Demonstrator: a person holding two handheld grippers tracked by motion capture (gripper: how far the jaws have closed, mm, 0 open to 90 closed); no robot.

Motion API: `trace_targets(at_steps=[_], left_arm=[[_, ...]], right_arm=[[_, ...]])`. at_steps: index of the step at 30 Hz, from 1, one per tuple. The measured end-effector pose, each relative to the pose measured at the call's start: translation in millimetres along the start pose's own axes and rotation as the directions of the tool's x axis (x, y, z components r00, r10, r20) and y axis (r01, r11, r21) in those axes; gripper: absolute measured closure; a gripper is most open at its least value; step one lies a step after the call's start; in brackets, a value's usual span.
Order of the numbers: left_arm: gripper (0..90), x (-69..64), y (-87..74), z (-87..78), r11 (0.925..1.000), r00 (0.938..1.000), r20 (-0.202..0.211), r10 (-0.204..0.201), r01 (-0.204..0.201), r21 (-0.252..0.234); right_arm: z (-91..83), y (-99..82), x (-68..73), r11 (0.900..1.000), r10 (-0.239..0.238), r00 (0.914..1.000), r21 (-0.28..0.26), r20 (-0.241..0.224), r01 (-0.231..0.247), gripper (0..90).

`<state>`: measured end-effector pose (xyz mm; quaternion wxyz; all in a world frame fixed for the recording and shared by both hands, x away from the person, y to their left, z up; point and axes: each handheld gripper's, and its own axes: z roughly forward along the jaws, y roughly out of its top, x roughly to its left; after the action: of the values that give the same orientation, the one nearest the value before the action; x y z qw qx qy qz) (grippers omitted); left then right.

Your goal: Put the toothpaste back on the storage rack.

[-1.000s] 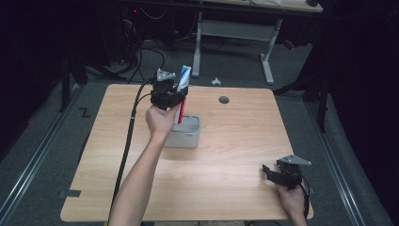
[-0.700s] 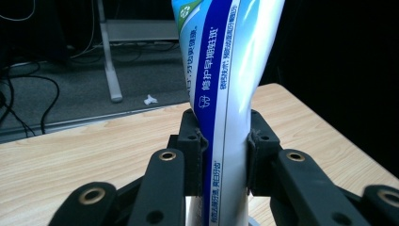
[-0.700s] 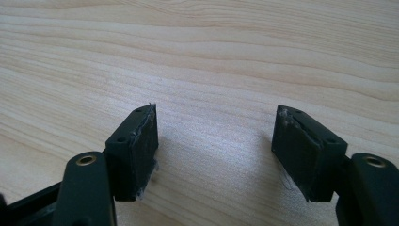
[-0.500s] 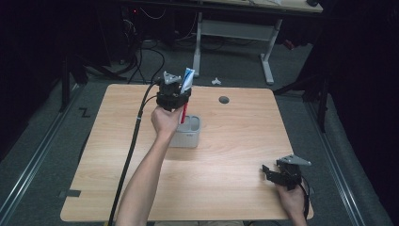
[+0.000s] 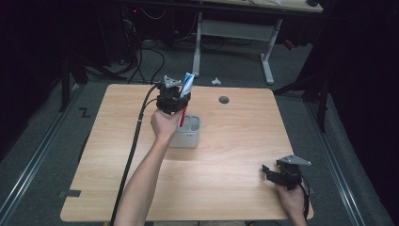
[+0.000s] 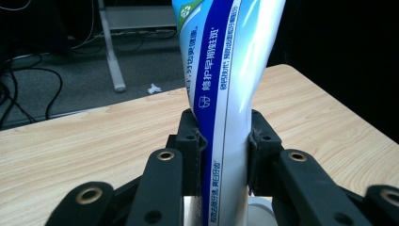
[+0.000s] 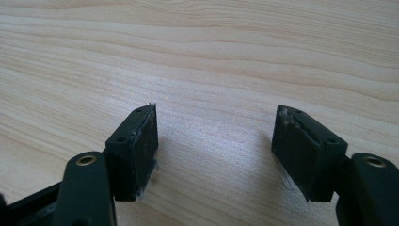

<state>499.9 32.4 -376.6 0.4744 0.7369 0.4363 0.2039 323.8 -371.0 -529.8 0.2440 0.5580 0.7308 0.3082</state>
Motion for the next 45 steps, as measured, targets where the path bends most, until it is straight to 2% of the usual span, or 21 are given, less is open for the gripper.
trace_targets(at_steps=[13, 17, 21, 25, 29, 33, 41, 45], left_arm=[[71.2, -4.7, -4.6, 8.5, 0.9994, 1.0, 0.004, -0.009, 0.009, 0.035], [71.1, -5.4, -5.9, 9.1, 0.9991, 1.0, -0.005, 0.005, -0.005, 0.042], [71.0, -2.1, -9.4, 11.0, 0.9991, 0.9997, 0.012, -0.021, 0.02, 0.038], [70.9, -1.8, -15.7, 14.1, 0.9978, 0.9999, -0.002, -0.012, 0.012, 0.065], [70.7, -0.2, -17.5, 15.5, 0.997, 0.9992, 0.005, -0.039, 0.038, 0.067], [70.6, -2.0, -18.3, 16.5, 0.9973, 0.9994, 0.013, -0.032, 0.031, 0.067], [70.4, -1.1, -22.2, 16.3, 0.9967, 0.9998, 0.002, -0.019, 0.018, 0.079], [70.1, -0.3, -24.7, 16.3, 0.9966, 0.9994, 0.005, -0.034, 0.034, 0.076]], right_arm=[[-0.1, 0.0, 0.0, 1.0, 0.001, 1.0, 0.0, -0.001, -0.001, 32.0], [0.0, 0.0, -0.2, 1.0, -0.001, 1.0, -0.001, -0.001, 0.001, 32.0], [-0.1, 0.0, -0.2, 1.0, -0.001, 1.0, 0.001, 0.0, 0.001, 32.0], [-0.1, 0.0, -0.4, 1.0, -0.001, 1.0, 0.0, 0.001, 0.001, 32.0], [-0.1, 0.0, -0.4, 1.0, 0.0, 1.0, 0.0, 0.001, 0.0, 32.0], [-0.1, 0.0, -0.4, 1.0, 0.0, 1.0, 0.0, 0.001, 0.0, 32.0], [0.0, 0.0, -0.5, 1.0, 0.0, 1.0, -0.001, 0.001, 0.0, 32.0], [0.0, 0.0, -0.3, 1.0, 0.002, 1.0, 0.0, 0.001, -0.002, 32.0]])
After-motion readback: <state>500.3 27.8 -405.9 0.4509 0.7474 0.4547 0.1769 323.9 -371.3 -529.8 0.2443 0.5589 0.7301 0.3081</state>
